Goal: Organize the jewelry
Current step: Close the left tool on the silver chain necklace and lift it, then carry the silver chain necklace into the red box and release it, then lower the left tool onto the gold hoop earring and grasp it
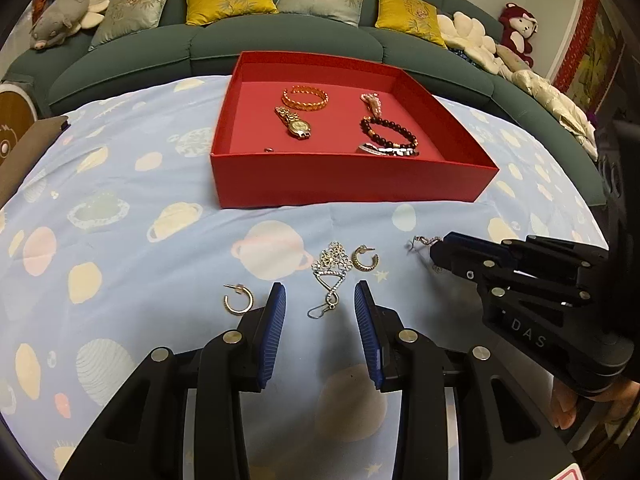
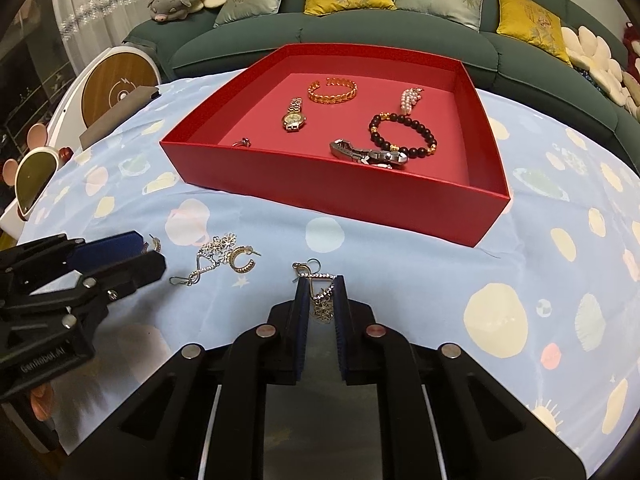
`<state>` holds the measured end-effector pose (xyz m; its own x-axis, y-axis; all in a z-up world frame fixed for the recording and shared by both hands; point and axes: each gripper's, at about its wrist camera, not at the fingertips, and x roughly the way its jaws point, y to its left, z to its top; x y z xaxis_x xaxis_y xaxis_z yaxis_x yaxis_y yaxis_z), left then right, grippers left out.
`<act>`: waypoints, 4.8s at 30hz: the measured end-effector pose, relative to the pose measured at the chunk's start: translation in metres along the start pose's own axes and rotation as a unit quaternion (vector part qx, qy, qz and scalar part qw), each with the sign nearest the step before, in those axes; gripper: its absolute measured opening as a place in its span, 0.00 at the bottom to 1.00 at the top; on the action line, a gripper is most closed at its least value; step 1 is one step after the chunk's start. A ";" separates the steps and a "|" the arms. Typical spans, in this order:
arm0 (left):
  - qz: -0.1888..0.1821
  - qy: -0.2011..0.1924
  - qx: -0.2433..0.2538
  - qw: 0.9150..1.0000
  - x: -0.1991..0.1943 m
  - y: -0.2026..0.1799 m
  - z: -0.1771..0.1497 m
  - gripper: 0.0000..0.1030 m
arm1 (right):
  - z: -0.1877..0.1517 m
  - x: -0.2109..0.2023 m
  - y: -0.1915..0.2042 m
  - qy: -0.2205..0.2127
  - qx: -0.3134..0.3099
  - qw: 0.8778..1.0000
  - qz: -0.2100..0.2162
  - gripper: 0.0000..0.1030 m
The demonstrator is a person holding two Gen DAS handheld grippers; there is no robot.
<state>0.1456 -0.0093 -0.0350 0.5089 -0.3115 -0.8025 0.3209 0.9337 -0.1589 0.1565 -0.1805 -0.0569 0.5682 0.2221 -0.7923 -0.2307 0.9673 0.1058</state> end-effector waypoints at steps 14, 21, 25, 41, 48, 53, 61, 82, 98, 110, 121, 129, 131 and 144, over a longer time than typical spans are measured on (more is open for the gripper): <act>0.011 0.009 0.021 1.000 0.016 -0.011 -0.002 0.00 | -0.004 -0.010 -0.011 -0.002 0.014 1.000 0.006 0.11; -0.006 -0.013 0.021 1.000 -0.001 -0.016 0.005 0.00 | -0.003 -0.016 -0.017 -0.009 0.023 1.000 0.004 0.11; -0.014 -0.029 0.015 0.999 -0.014 -0.015 0.012 0.00 | -0.001 -0.021 -0.019 -0.016 0.028 0.999 0.005 0.11; 0.018 -0.014 0.029 0.999 0.024 -0.022 0.003 0.31 | 0.002 -0.025 -0.015 -0.019 0.027 0.999 0.015 0.11; 0.019 -0.014 0.040 0.999 0.024 -0.021 0.005 0.14 | 0.002 -0.023 -0.018 -0.017 0.030 0.999 0.014 0.11; 0.007 -0.025 0.032 0.999 0.010 -0.019 0.007 0.14 | 0.003 -0.026 -0.021 -0.020 0.033 0.999 0.015 0.11; -0.006 -0.049 0.010 0.999 -0.018 -0.013 0.020 0.14 | 0.008 -0.035 -0.023 -0.033 0.039 0.999 0.017 0.11; 0.002 -0.123 -0.020 0.992 -0.048 -0.002 0.146 0.14 | 0.108 -0.061 -0.024 -0.105 0.056 0.993 0.025 0.11; 0.032 -0.069 -0.039 0.996 0.057 0.018 0.180 0.14 | 0.152 0.044 -0.045 -0.045 0.057 0.997 0.008 0.11; 0.025 -0.067 -0.078 0.994 0.051 0.039 0.177 0.28 | 0.157 0.058 -0.061 -0.059 0.077 0.995 0.031 0.12; 0.025 -0.102 -0.090 0.990 -0.045 0.041 0.135 0.30 | 0.137 -0.059 -0.061 -0.132 0.093 0.987 0.008 0.14; 0.048 -0.105 -0.072 0.991 -0.068 0.027 0.079 0.31 | 0.072 -0.078 -0.033 -0.106 0.089 0.990 0.023 0.15; 0.044 -0.100 -0.076 0.991 -0.068 0.028 0.066 0.31 | 0.062 -0.074 -0.025 -0.094 0.076 0.992 0.030 0.15; 0.044 -0.027 -0.051 0.997 -0.038 0.041 0.013 0.37 | 0.013 -0.026 0.014 -0.014 0.001 0.999 0.033 0.18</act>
<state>0.1501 0.0384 -0.0037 0.5752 -0.2345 -0.7837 0.1919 0.9700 -0.1494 0.1490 -0.1706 -0.0266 0.5732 0.2887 -0.7668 -0.2667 0.9506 0.1586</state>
